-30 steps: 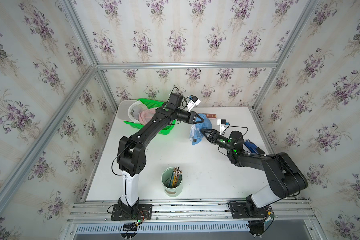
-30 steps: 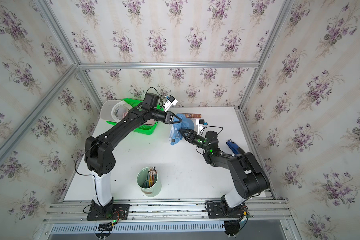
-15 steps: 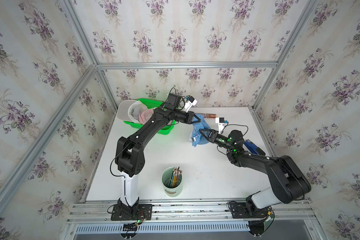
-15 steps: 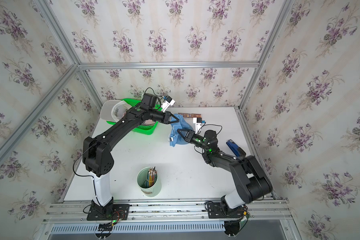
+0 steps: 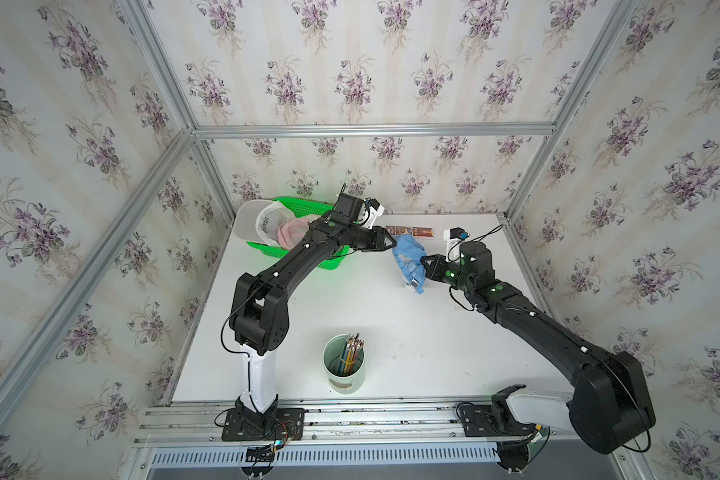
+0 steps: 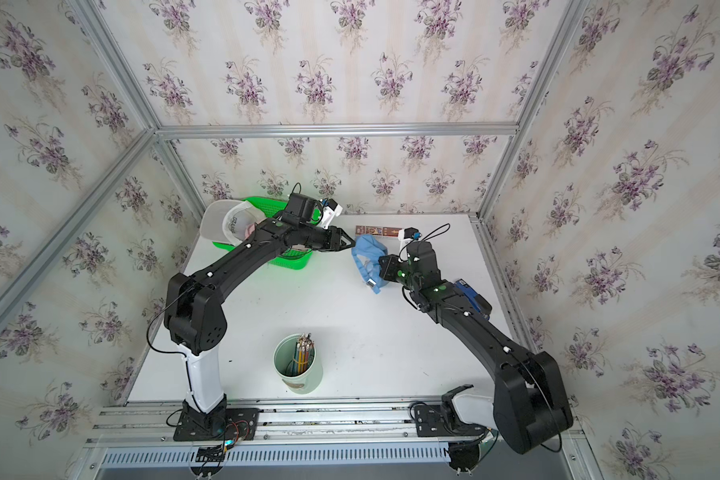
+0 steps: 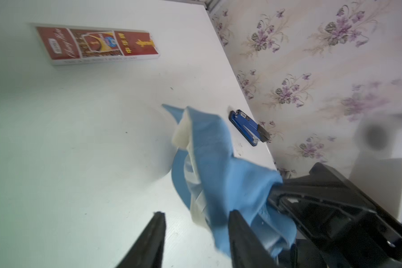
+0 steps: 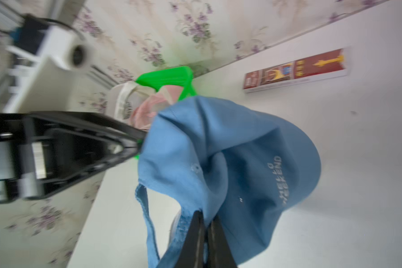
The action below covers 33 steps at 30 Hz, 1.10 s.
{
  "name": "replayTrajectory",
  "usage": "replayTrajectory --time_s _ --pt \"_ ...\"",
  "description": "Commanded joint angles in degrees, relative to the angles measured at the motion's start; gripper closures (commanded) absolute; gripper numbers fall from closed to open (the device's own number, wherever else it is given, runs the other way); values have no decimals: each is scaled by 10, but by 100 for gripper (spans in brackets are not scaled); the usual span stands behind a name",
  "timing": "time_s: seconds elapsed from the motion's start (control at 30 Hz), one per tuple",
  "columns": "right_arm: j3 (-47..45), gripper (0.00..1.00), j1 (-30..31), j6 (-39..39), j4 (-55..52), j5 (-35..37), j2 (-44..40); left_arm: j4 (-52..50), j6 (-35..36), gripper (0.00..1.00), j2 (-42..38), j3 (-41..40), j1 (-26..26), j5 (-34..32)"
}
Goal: Turn the baseball cap inside out
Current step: Turn over the baseball cap.
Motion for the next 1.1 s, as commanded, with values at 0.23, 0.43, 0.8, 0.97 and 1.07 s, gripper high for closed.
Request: replayTrajectory --time_s 0.23,0.43,0.8,0.97,1.07 --pt "113 100 -7 -37 -60 -41 15 -78 196 50 -58 -48 -3 -92" --pt "131 100 -6 -18 -63 -35 24 93 48 40 -84 -133 2 71" --pt "135 100 -7 75 -35 17 -6 113 185 35 -150 -199 -64 -28" --pt "140 100 -7 112 -26 45 -8 214 169 31 -180 -270 -98 -129" --pt "146 100 -7 132 -21 35 -5 268 173 31 -187 -293 -115 -181"
